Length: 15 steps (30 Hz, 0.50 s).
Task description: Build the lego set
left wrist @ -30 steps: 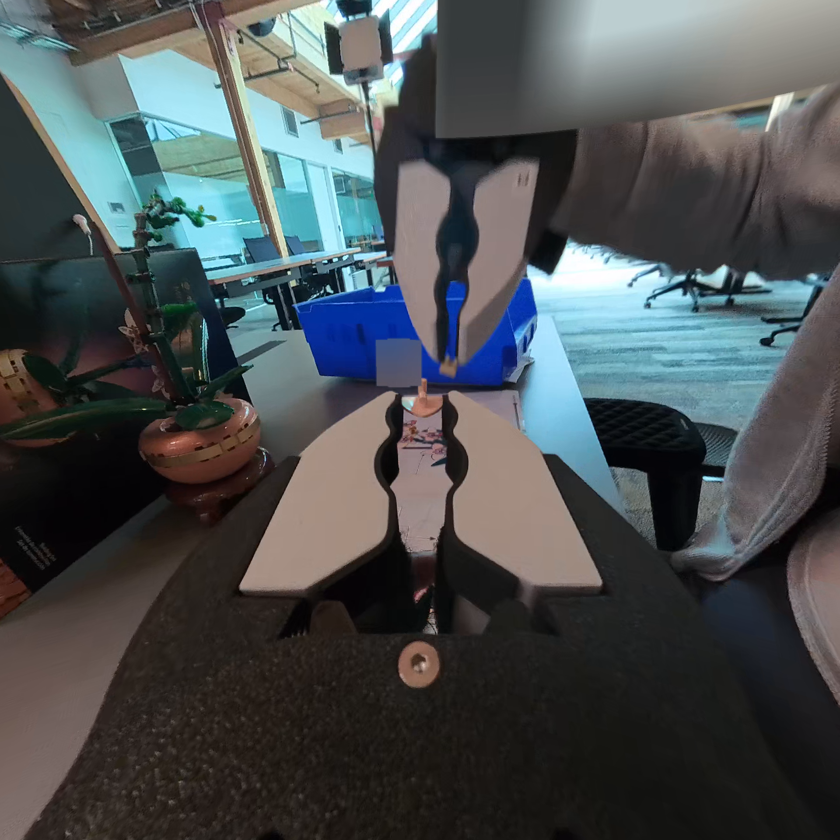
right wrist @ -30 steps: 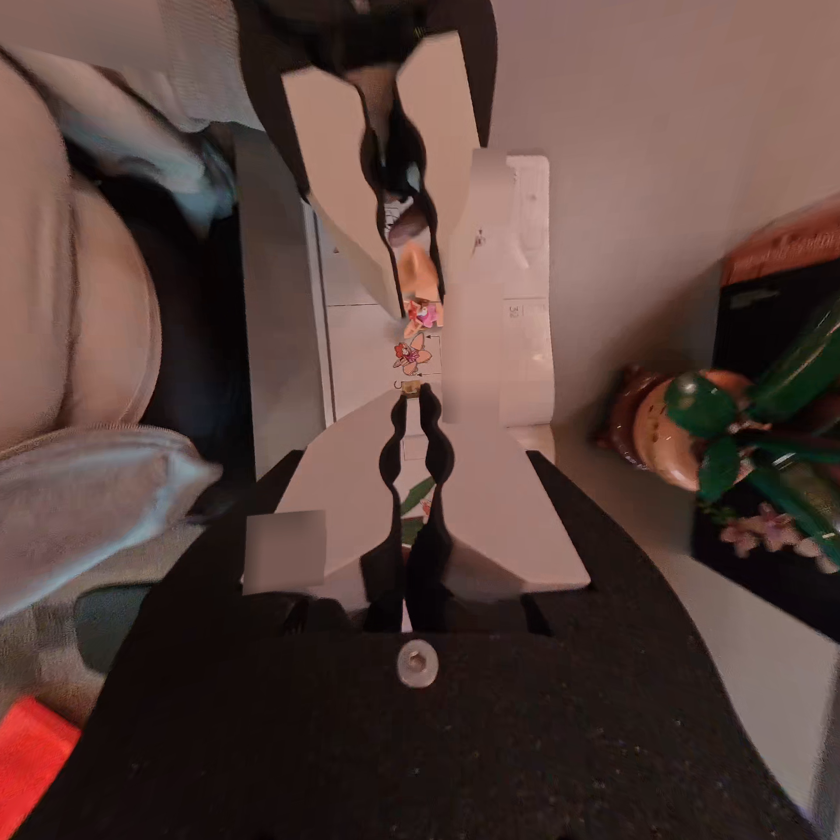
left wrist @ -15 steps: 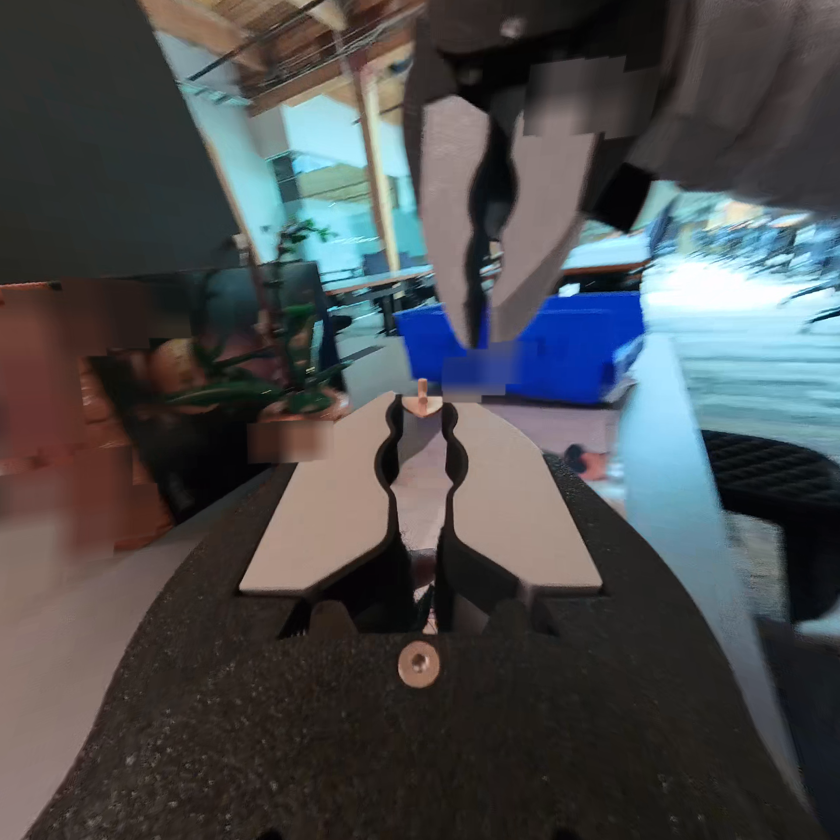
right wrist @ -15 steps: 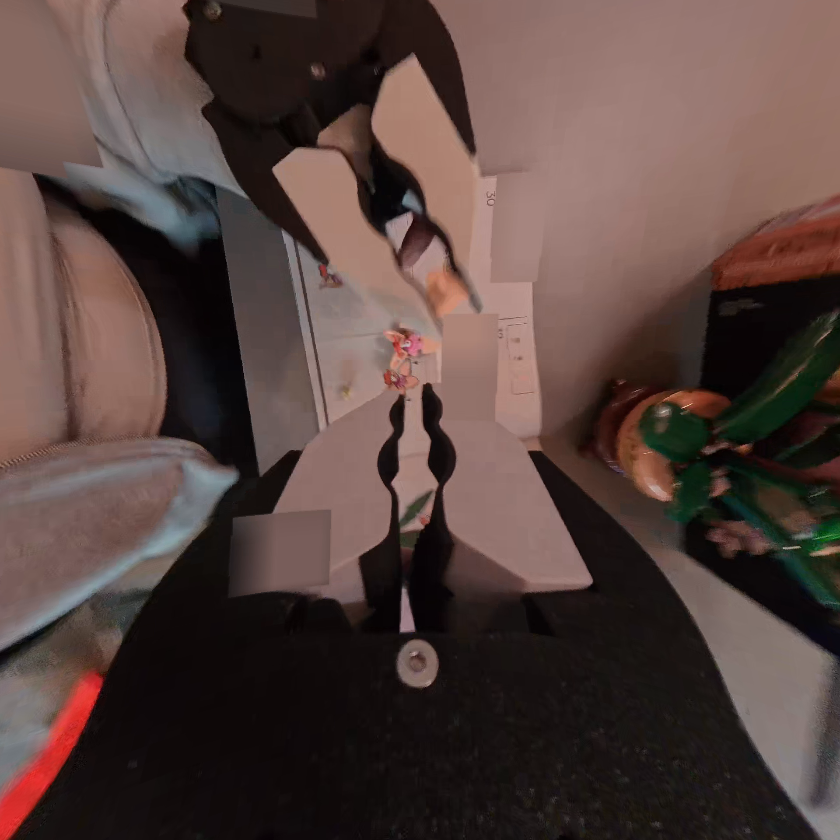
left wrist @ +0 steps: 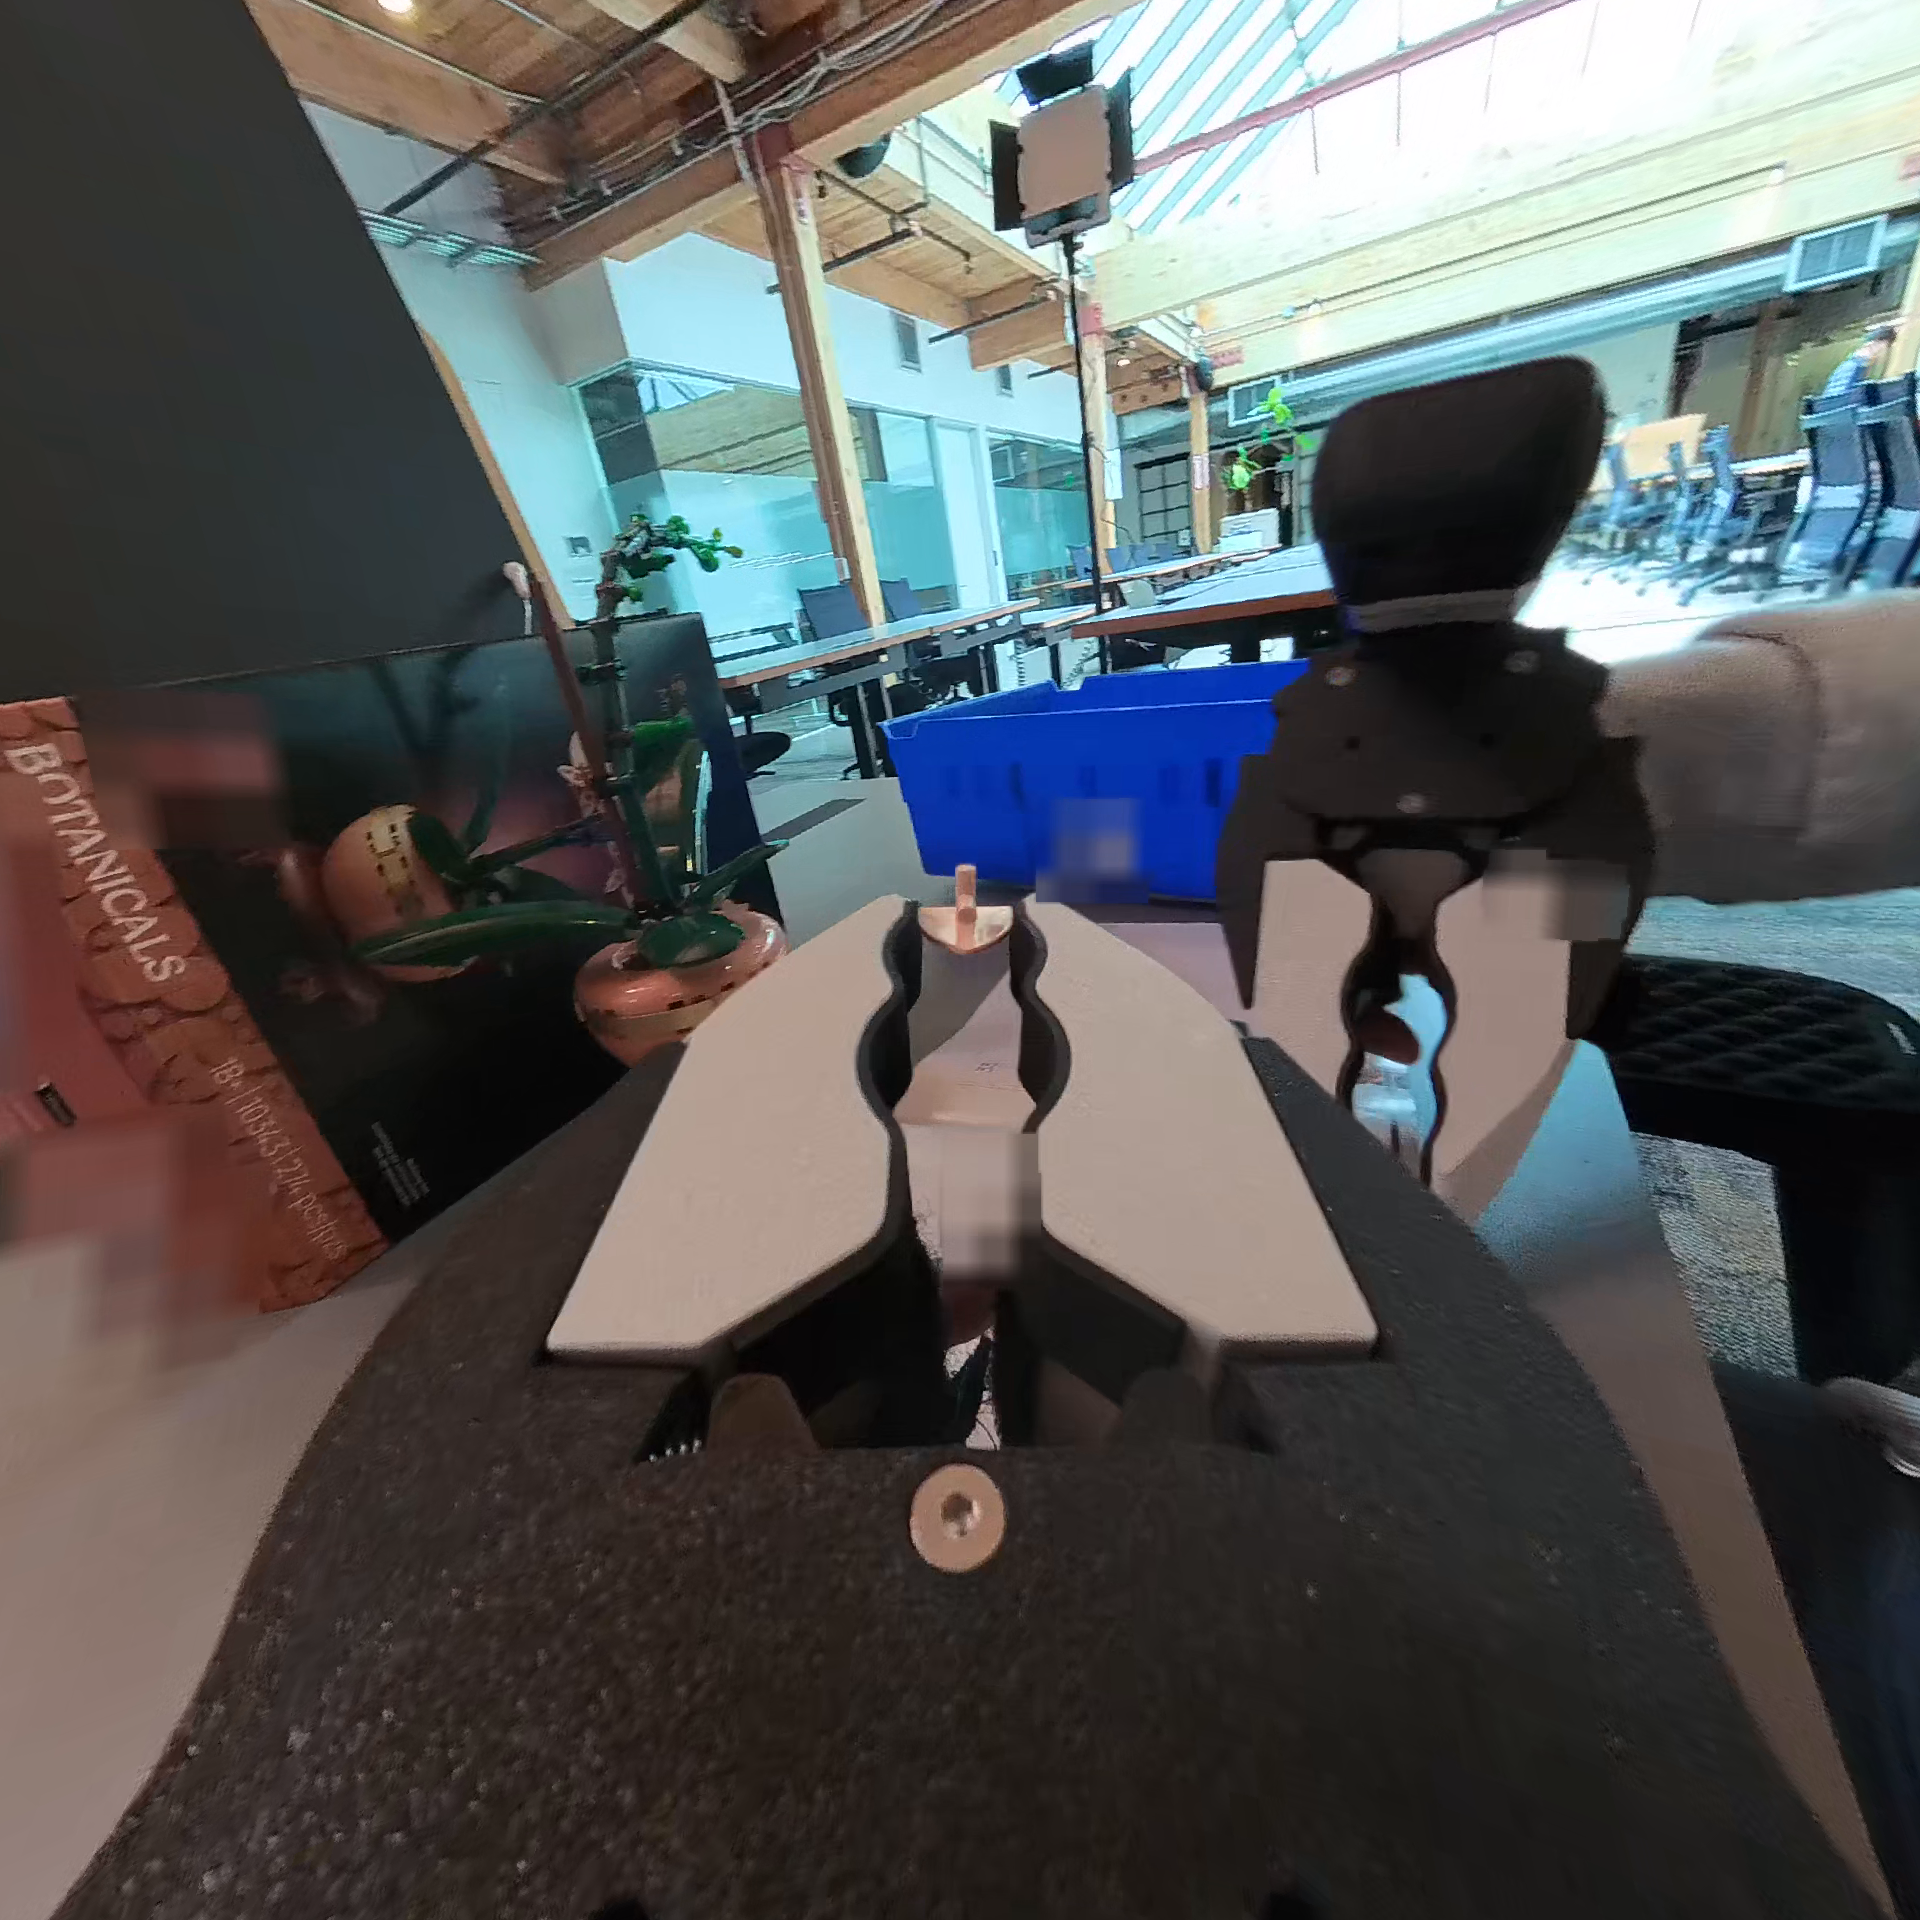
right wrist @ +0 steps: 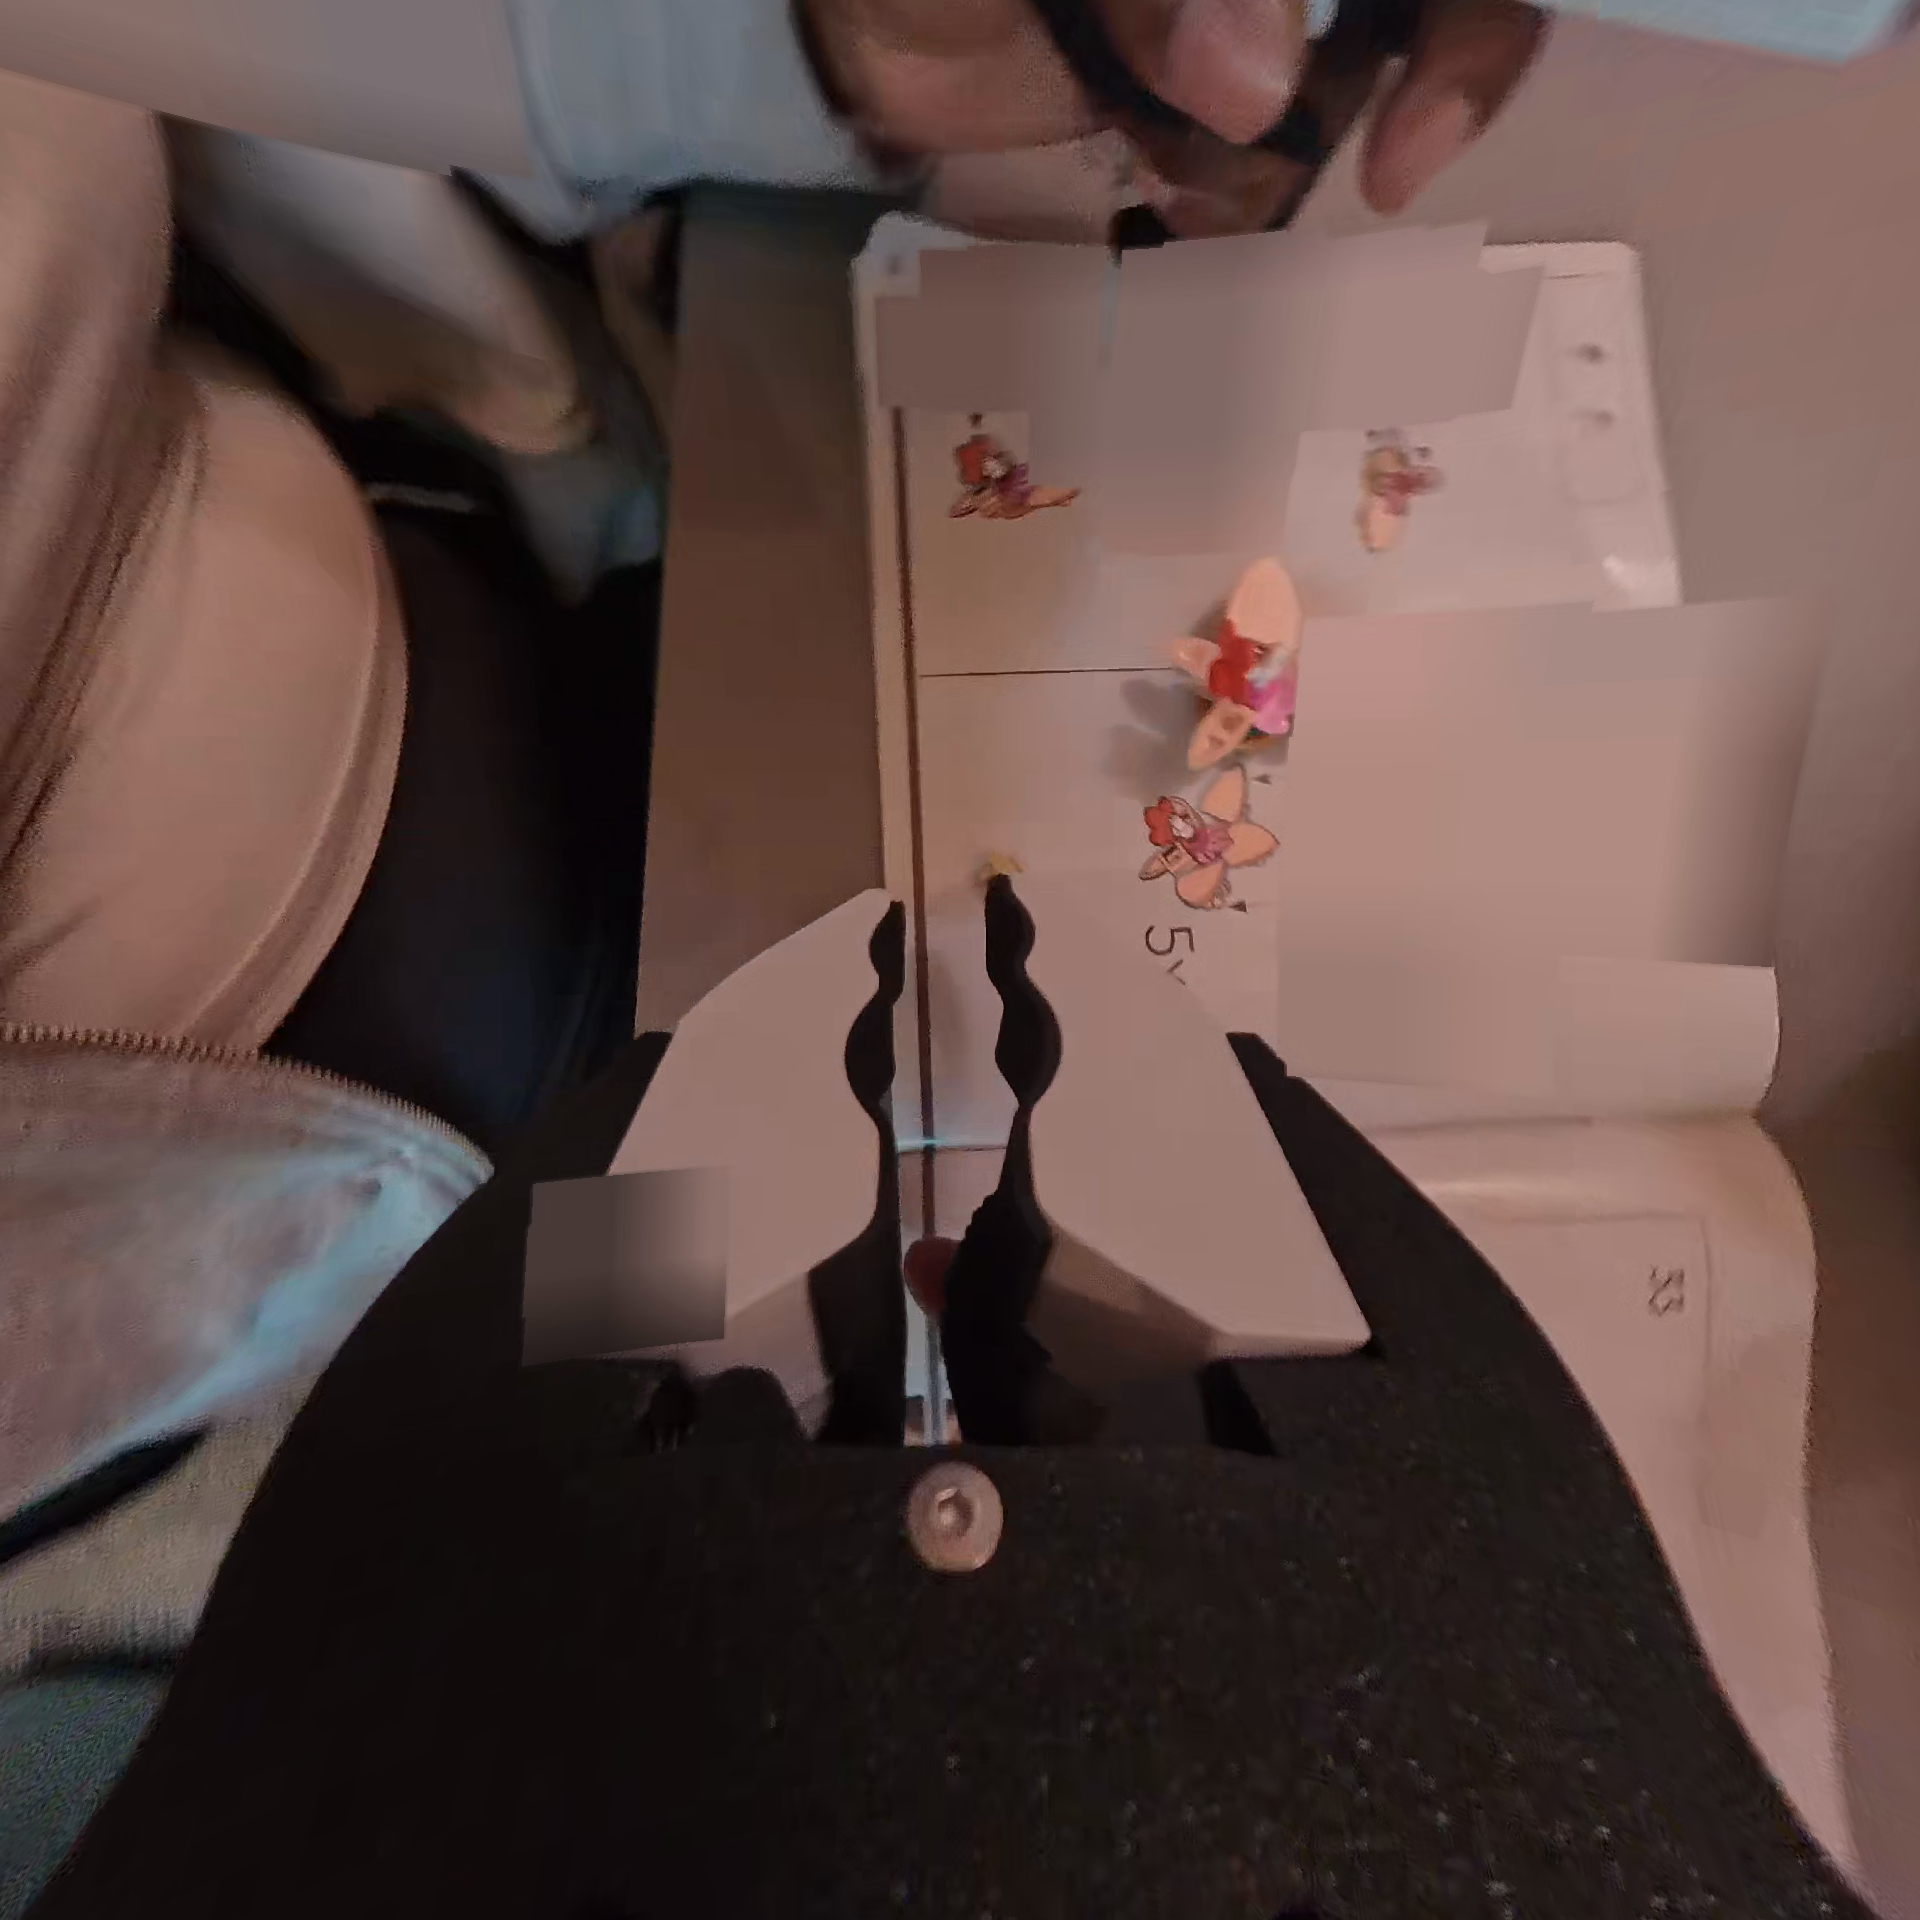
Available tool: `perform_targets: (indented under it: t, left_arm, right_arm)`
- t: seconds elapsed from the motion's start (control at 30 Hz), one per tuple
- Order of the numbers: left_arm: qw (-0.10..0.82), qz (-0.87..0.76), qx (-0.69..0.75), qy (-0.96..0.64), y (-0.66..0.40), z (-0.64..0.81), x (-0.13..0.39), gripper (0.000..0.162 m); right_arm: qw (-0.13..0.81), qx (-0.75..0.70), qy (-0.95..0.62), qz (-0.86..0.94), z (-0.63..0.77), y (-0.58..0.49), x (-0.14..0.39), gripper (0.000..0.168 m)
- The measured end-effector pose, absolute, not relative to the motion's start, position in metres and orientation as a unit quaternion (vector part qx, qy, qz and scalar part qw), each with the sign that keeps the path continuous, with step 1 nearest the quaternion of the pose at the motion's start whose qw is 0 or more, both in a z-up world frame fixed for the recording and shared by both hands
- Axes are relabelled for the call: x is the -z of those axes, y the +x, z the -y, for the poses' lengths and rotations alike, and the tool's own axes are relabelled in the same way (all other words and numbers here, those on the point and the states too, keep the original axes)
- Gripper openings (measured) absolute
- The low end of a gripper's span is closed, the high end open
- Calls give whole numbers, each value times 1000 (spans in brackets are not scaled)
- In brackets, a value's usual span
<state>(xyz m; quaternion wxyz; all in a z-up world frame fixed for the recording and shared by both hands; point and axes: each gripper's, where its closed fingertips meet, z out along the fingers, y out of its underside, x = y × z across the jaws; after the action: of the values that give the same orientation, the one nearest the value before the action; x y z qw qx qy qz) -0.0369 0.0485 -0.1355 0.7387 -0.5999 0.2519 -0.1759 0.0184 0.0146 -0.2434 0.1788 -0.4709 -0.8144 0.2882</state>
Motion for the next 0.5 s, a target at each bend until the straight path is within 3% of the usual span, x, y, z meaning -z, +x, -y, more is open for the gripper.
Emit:
perform_targets:
  t: [0.17, 0.37, 0.5]
  left_arm:
    - [744, -256, 187, -588, -36, -45, 132, 16]
    - [762, -229, 204, -570, -56, -41, 114, 15]
    - [753, -218, 191, -591, -81, -40, 113, 16]
  right_arm:
    - [103, -207, -341, 911, -20, 13, 243, 15]
    - [70, -121, -72, 988, -24, 2, 229, 20]
    - [28, -124, 52, 990, -18, -4, 233, 20]
